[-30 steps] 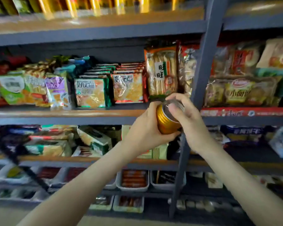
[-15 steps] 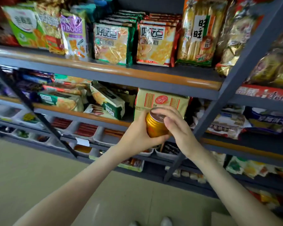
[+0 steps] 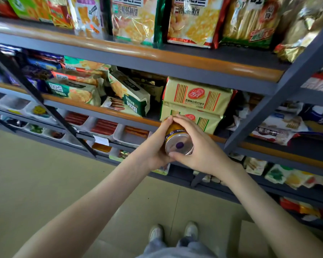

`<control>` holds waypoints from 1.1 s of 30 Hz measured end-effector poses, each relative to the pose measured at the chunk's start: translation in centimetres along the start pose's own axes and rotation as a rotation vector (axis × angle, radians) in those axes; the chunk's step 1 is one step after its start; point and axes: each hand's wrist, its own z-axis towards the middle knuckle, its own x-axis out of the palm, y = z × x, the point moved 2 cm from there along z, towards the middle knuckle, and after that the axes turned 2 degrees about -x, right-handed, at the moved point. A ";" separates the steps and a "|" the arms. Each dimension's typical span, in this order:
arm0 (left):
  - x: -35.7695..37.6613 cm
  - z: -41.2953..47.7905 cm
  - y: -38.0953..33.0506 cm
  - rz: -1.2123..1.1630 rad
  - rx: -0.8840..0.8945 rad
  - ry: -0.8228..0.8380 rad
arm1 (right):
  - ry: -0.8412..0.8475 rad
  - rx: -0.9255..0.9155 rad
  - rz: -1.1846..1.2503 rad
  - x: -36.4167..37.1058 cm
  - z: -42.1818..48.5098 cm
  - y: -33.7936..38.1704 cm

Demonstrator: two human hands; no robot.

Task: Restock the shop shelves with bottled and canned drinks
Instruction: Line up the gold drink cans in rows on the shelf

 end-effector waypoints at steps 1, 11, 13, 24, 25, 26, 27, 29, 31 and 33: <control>0.2 0.2 0.0 -0.004 -0.021 0.005 | -0.005 -0.011 0.025 0.0 -0.2 -0.1; 1.7 0.3 0.0 0.257 0.002 0.211 | -0.453 0.193 0.336 -2.8 -0.7 -1.9; 1.5 0.7 0.3 0.335 0.084 0.214 | -0.514 0.305 0.570 -3.3 -0.8 -2.6; 2.3 0.1 -0.9 0.467 0.455 0.189 | -0.210 0.559 0.705 -4.2 -1.7 -2.9; 2.4 0.0 -1.2 0.505 0.470 0.162 | -0.212 0.509 0.530 -4.6 -1.8 -2.9; 2.4 -0.1 -1.4 0.550 0.484 0.134 | -0.216 0.435 0.357 -5.0 -1.9 -2.9; 2.5 -0.2 -1.6 0.587 0.492 0.104 | -0.190 0.343 0.212 -5.4 -1.9 -2.5; 2.9 -0.5 -2.1 0.624 0.480 0.053 | -0.054 0.174 -0.027 -5.8 -1.8 -1.4; 3.6 -0.8 -2.6 0.682 0.466 0.021 | 0.011 0.118 -0.210 -5.8 -1.6 -0.6; 4.4 -1.4 -3.3 0.776 0.482 -0.004 | -0.048 0.109 -0.282 -6.0 -1.5 -0.1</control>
